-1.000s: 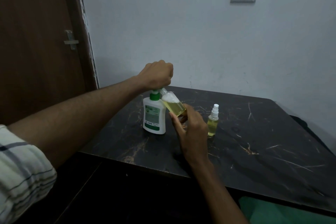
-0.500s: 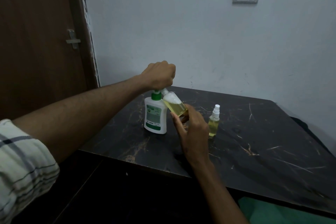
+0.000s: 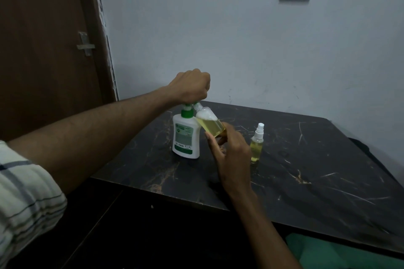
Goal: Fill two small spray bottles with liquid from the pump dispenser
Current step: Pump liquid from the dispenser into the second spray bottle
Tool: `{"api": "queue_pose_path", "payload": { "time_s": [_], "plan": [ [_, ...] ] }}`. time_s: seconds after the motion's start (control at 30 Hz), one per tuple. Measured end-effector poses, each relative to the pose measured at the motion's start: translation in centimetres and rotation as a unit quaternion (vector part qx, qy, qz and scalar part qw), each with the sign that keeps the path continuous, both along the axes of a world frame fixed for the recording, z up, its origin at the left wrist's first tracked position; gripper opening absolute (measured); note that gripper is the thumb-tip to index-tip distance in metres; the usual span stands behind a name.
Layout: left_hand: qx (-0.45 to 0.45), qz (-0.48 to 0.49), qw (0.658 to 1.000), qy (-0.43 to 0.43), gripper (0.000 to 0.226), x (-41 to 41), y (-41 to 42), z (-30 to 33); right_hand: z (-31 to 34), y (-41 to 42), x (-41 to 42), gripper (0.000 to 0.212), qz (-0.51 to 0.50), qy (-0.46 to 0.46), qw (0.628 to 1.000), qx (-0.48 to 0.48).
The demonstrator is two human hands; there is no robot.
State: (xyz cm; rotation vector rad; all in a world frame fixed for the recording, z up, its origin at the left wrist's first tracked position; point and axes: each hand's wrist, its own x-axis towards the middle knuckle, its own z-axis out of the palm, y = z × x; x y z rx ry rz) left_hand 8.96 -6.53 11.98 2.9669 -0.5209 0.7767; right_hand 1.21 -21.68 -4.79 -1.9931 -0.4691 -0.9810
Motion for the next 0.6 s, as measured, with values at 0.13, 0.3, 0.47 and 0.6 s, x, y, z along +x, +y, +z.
{"api": "queue_pose_path", "payload": {
  "time_s": [0.13, 0.3, 0.47, 0.6],
  "plan": [
    [0.015, 0.004, 1.0, 0.004, 0.034, -0.01, -0.09, -0.35, 0.01, 0.07, -0.17, 0.046, 0.0, -0.005, 1.0, 0.0],
    [0.031, -0.005, 0.999, -0.001, 0.035, -0.08, -0.13, 0.09, 0.02, -0.02, -0.17, 0.047, 0.0, 0.0, 1.0, 0.003],
    [0.034, -0.002, 0.999, -0.005, 0.038, 0.23, -0.17, -0.5, 0.01, 0.06, -0.1, 0.044, 0.003, -0.008, 1.0, 0.001],
    [0.024, 0.003, 1.0, -0.008, 0.034, 0.33, 0.07, -0.17, -0.01, 0.03, -0.15, 0.05, -0.002, 0.002, 1.0, -0.004]
  ]
}}
